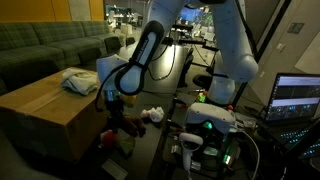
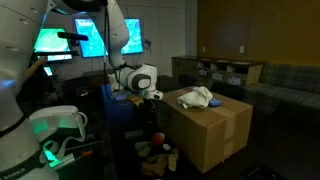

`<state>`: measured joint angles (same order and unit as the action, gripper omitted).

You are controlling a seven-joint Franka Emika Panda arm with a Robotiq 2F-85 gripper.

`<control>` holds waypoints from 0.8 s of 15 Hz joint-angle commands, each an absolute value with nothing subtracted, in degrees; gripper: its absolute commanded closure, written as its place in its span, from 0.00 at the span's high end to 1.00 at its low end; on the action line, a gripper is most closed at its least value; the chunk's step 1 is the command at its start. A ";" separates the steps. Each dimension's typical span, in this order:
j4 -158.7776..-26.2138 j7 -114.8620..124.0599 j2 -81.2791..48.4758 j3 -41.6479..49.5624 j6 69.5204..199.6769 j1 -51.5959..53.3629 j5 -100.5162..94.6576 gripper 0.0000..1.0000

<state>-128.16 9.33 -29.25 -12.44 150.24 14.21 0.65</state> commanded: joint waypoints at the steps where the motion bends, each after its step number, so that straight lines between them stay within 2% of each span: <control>1: -129.05 12.35 -30.43 -12.33 153.49 16.92 2.36 1.00; 12: -125.64 24.45 -38.59 -10.06 164.89 26.11 3.68 1.00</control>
